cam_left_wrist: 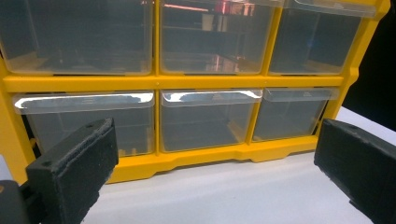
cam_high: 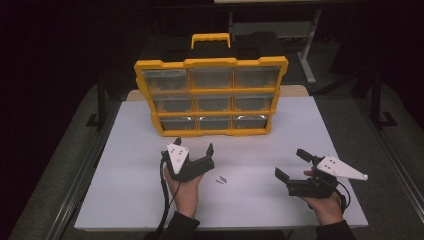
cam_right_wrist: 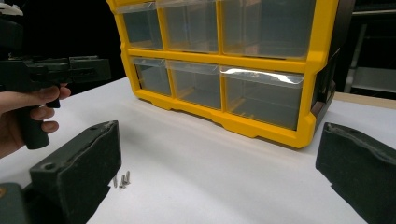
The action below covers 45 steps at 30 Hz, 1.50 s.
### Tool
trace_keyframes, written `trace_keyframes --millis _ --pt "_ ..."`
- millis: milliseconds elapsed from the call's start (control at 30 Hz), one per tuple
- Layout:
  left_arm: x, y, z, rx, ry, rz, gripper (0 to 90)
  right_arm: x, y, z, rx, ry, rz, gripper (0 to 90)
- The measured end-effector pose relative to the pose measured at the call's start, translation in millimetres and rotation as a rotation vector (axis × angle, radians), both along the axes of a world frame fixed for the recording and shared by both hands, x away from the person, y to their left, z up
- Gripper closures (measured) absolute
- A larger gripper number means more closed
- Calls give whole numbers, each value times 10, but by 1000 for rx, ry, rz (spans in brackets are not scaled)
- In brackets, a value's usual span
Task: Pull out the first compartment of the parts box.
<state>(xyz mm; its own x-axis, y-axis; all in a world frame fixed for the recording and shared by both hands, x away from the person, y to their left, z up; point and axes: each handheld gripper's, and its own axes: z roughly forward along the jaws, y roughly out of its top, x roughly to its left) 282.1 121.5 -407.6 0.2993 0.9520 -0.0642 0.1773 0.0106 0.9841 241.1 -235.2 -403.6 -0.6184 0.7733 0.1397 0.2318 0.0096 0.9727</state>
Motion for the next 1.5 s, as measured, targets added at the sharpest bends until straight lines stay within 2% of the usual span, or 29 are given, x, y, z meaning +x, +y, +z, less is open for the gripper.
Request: trace_keyframes --millis 167,267,367,400,567,600,667,867,1067,1233,1267,1333,1367,1500 --pt "7 -7 -1 23 -8 3 0 -1 -2 0 0 -1 1 0" --pt "18 2 1 59 -6 1 0 -1 0 0 0 0 0 0" --pt "24 0 1 72 -3 4 0 -1 2 -1 -2 -1 2 0" --pt "30 6 4 100 0 4 0 -1 2 -2 -2 0 3 0" --pt "47 -6 2 118 -7 8 0 -1 3 -2 -1 1 3 0" --pt "50 -5 3 142 -1 10 0 -1 2 -2 -1 0 3 0" --pt "53 -8 4 157 5 8 0 0 2 -3 -2 1 3 0" --pt "61 -26 -7 182 4 17 0 -1 1 -3 -2 1 4 0" --pt "67 -33 -18 229 11 11 0 -1 0 -2 -1 0 4 0" --pt "75 -28 -17 245 22 6 0 -2 1 -2 2 0 4 0" --pt "73 -28 -10 276 26 5 0 -4 0 -1 3 -1 4 0" --pt "67 -30 -2 301 30 3 0 -3 1 -1 2 -3 5 0" --pt "72 -46 -5 298 22 6 0 -3 1 -1 2 -3 5 0" --pt "73 -55 9 340 22 3 0 -5 0 1 3 -2 4 0"
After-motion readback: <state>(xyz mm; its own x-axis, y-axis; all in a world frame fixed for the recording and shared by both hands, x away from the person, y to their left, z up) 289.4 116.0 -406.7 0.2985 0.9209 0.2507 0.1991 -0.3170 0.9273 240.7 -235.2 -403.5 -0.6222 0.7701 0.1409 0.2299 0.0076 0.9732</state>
